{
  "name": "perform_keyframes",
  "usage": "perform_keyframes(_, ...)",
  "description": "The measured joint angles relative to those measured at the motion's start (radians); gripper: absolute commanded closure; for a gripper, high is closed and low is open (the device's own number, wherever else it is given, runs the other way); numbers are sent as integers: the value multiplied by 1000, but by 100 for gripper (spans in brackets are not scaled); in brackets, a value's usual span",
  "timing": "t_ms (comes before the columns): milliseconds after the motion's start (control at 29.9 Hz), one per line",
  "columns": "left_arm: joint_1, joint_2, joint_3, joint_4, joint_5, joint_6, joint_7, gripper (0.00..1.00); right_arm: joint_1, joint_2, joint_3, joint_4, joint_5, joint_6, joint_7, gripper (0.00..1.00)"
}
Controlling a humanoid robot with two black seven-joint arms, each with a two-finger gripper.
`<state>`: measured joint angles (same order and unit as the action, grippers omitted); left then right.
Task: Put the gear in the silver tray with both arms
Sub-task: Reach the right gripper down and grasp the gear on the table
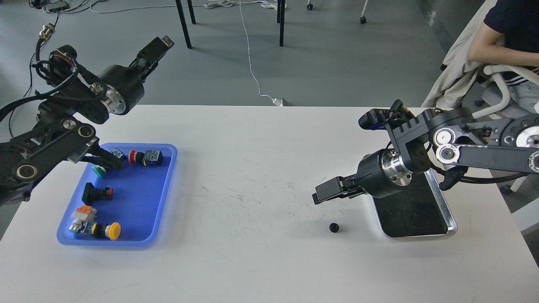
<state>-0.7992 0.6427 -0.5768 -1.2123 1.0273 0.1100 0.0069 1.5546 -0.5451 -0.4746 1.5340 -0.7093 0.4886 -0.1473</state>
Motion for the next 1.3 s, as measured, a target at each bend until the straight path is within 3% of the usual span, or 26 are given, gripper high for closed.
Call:
perform_keyframes(401,1,-2,-4,-6,2,4,-11,2,-42,215,-119,-177,-10,0,-3,4)
perform_keyframes(736,-1,-4,-5,-6,2,4,-16,2,-78,275,-159,-209,-10,0,-3,11)
perform_keyframes(1003,-2,-5,-6,-6,2,5,-19,2,-79,301,-186,-223,-12,0,-3,40)
perform_keyframes(1137,-3,-2,-6,-6,2,5,-19,2,-79,307,-188,-236,-23,0,-4,65)
perform_keyframes(1204,-3,-1,-7,-6,2,6,-19,2,-78,308,-188,-240,-39,0,-5,69)
perform_keyframes(1237,-3,0,-7,-6,2,6,-19,2,-77,309,-189,-240,-45,0,-5,79)
perform_keyframes(1271,-3,0,-8,-6,2,6,-19,2,-76,309,-189,-241,-49,0,-5,96)
perform_keyframes(1304,-3,0,-8,-6,2,6,-19,2,-76,309,-189,-241,-52,0,-5,99)
